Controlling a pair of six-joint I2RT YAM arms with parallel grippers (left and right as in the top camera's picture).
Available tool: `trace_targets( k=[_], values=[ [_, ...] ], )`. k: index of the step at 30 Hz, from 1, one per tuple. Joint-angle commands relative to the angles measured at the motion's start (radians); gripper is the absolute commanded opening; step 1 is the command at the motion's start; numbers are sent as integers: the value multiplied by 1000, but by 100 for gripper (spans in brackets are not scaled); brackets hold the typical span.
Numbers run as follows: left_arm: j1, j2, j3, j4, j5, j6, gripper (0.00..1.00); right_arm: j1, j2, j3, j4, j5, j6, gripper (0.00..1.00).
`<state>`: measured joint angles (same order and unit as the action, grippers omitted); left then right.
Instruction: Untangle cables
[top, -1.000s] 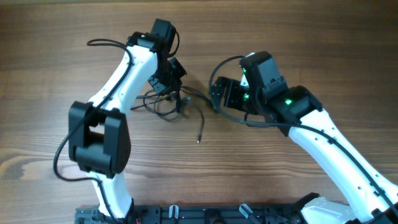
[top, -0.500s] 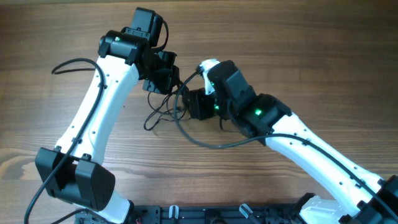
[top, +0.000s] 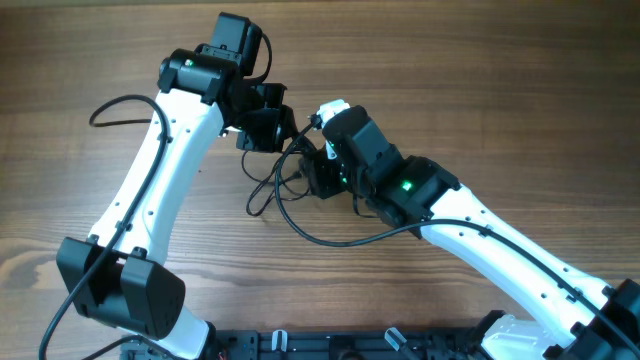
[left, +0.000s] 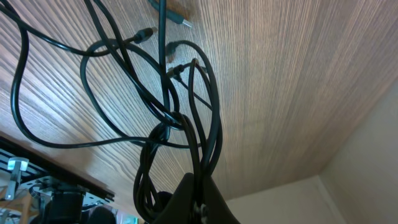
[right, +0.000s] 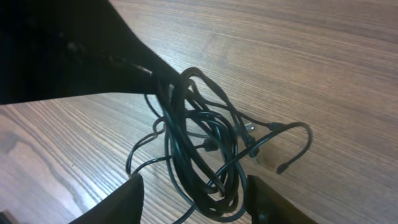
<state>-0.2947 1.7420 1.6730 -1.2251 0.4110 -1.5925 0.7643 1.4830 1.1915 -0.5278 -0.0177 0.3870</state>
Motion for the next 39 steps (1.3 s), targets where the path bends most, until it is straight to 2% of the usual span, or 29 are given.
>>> trace_targets(
  k=[1,5,9,14,18,21,24,25,35,39],
  values=[
    [-2,-5,13,-3,22,-13,4,2,17,13,0,39,-28,47],
    [-2,-5,13,-3,87,-12,4,2,17,13,0,37,-28,40],
    [-2,-5,13,-3,98,-12,4,2,17,13,-5,37,-27,29],
    [-2,-5,13,-2,82,-10,4,2,17,13,-8,37,1,22],
    [-1,-5,13,1,26,-10,4,2,17,13,-13,35,40,17],
    [10,-5,12,-4,-100,-10,4,2,17,13,-15,-49,110,11],
    [11,-5,12,-7,-187,-10,4,2,17,13,-14,-105,171,10],
    [11,-5,12,-7,-203,-10,4,2,17,13,-14,-135,173,6],
    [14,-5,12,-4,-295,-11,4,2,-8,13,-11,-199,192,5],
    [64,-5,12,-20,-311,-10,4,2,-87,13,-19,-206,106,5]
  ],
)
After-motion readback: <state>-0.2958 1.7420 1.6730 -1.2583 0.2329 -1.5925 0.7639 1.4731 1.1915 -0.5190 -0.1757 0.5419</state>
